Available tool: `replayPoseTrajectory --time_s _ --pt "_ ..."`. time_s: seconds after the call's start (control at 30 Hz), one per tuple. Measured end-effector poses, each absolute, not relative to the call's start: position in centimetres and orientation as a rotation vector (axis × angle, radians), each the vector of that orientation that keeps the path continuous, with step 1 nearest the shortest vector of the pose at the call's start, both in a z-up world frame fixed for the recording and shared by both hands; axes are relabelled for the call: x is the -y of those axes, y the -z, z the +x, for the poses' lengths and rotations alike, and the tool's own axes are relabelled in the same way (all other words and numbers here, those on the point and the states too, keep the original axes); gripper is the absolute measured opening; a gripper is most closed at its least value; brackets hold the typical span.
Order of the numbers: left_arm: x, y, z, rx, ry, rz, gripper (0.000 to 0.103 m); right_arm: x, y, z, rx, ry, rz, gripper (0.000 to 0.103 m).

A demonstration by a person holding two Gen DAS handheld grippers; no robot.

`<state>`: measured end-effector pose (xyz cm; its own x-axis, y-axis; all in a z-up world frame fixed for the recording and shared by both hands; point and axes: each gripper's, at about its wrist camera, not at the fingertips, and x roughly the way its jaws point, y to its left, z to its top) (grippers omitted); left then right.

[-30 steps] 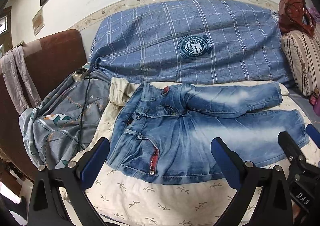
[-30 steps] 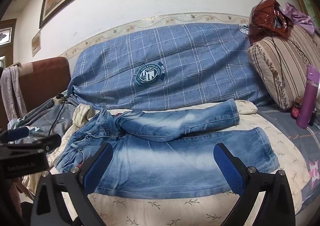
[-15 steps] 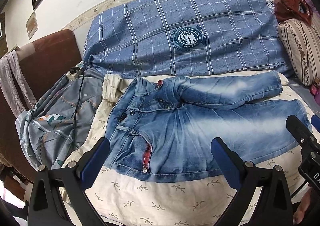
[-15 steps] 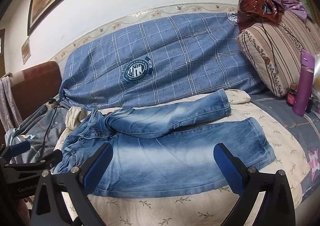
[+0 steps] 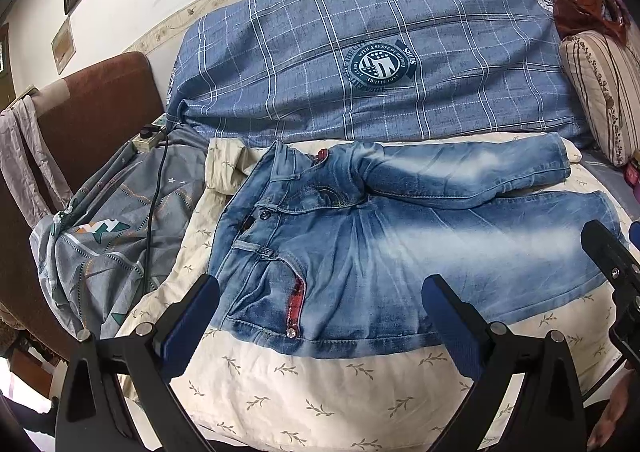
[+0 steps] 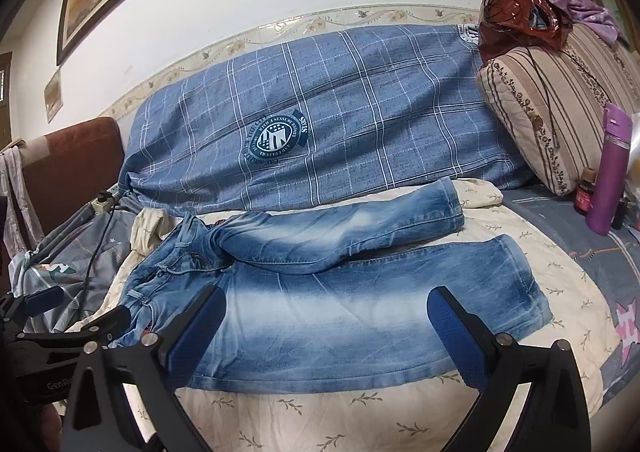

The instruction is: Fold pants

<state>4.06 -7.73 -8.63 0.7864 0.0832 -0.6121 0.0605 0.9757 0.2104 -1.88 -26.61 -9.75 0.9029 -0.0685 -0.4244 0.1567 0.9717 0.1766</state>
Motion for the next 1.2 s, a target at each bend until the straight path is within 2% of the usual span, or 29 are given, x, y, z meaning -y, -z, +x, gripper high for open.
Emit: replayPoseTrajectory --time_s 1.2 --pt "7.7 10.2 5.1 -0.706 -0.006 0.221 0.101 26.6 10.3 -1.1 -0.477 0.131 0.203 0.102"
